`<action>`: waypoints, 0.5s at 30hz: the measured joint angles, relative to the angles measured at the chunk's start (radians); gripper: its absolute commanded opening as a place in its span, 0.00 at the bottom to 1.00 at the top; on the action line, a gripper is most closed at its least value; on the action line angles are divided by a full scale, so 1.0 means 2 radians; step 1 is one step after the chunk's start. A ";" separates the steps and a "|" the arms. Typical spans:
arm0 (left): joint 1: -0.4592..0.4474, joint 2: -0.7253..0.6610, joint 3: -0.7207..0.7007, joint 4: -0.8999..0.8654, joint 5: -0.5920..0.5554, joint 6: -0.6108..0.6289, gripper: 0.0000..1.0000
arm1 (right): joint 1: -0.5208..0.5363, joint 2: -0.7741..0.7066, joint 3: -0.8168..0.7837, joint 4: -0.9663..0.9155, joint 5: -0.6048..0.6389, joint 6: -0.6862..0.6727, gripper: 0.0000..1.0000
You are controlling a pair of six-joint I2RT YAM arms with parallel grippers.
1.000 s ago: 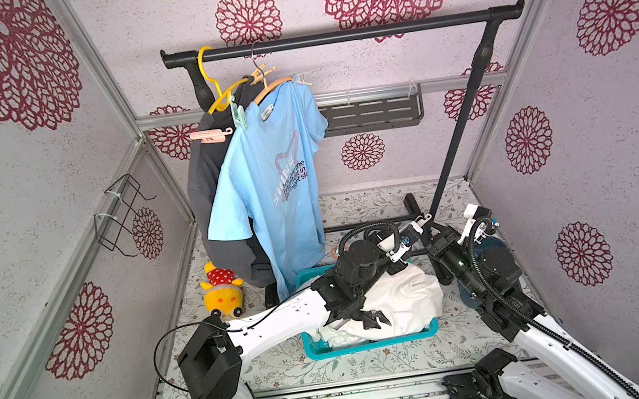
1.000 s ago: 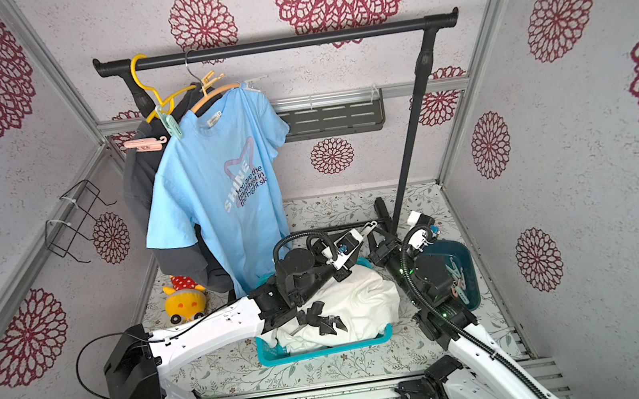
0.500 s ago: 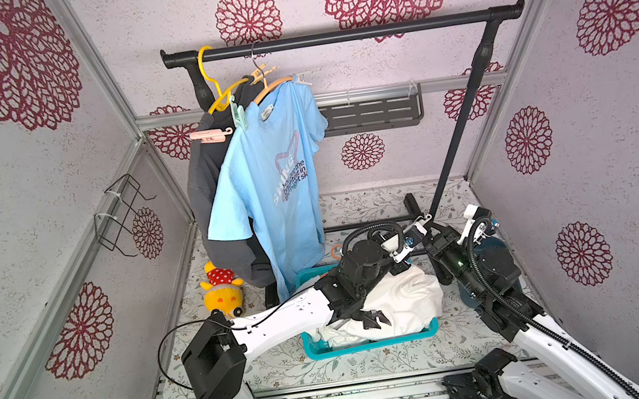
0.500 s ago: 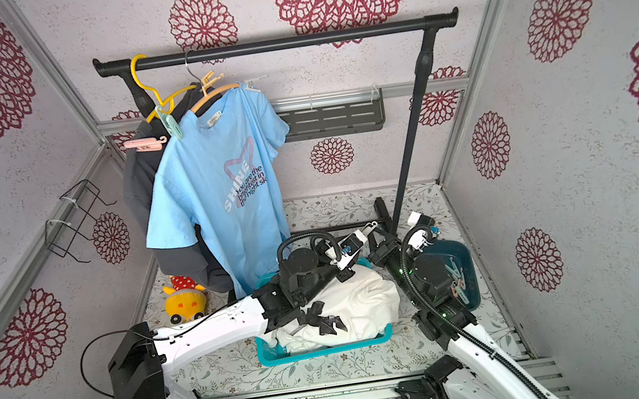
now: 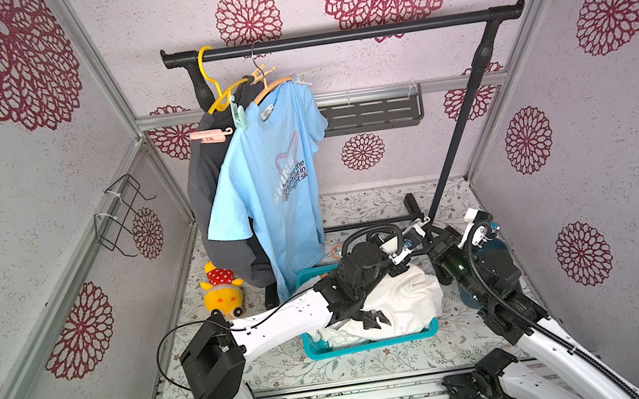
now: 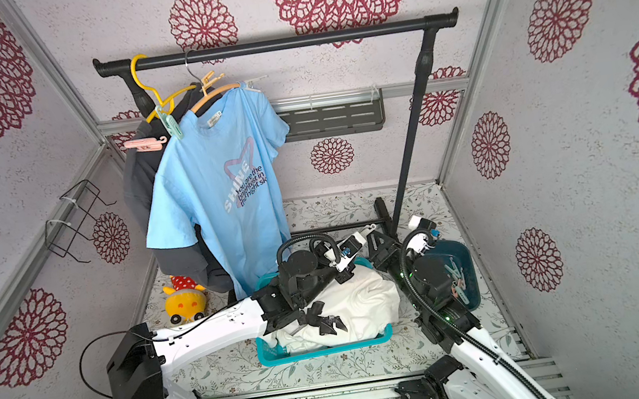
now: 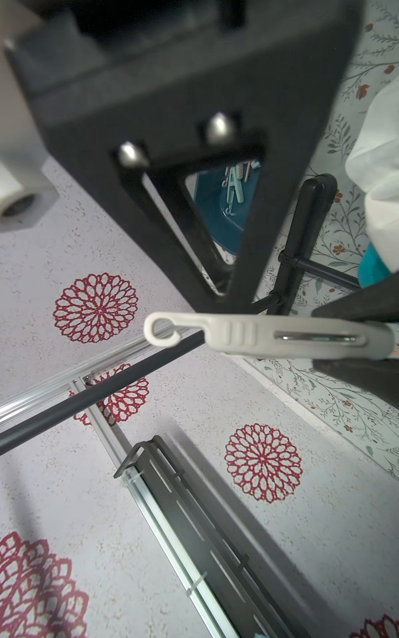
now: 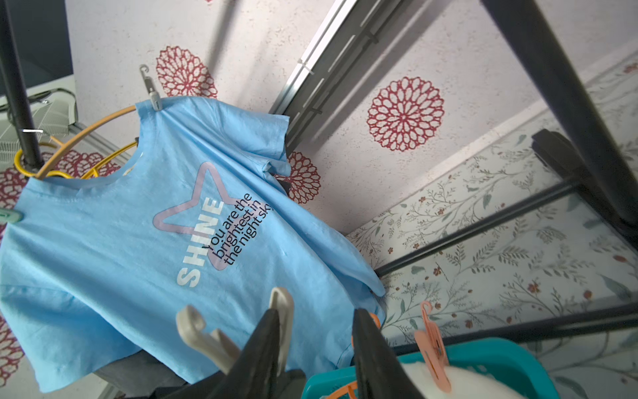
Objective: Use clothespins to secure the t-shirt on both sides of the hanger
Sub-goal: Pick up the clothespin from the storage box.
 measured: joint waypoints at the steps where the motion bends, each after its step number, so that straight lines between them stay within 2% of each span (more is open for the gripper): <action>1: 0.002 -0.005 -0.006 -0.005 0.001 -0.002 0.00 | 0.000 -0.015 0.002 -0.023 0.008 -0.012 0.50; 4: 0.009 -0.023 -0.014 -0.026 0.014 -0.008 0.00 | 0.000 -0.052 0.009 -0.076 0.012 -0.054 0.57; 9: 0.025 -0.069 -0.032 -0.048 0.044 -0.020 0.00 | 0.000 -0.089 0.030 -0.129 -0.033 -0.121 0.79; 11: 0.027 -0.088 -0.043 -0.052 0.052 -0.021 0.00 | 0.000 -0.090 0.043 -0.134 -0.068 -0.136 0.83; 15: 0.028 -0.106 -0.050 -0.061 0.067 -0.020 0.00 | 0.000 -0.079 0.055 -0.122 -0.127 -0.140 0.83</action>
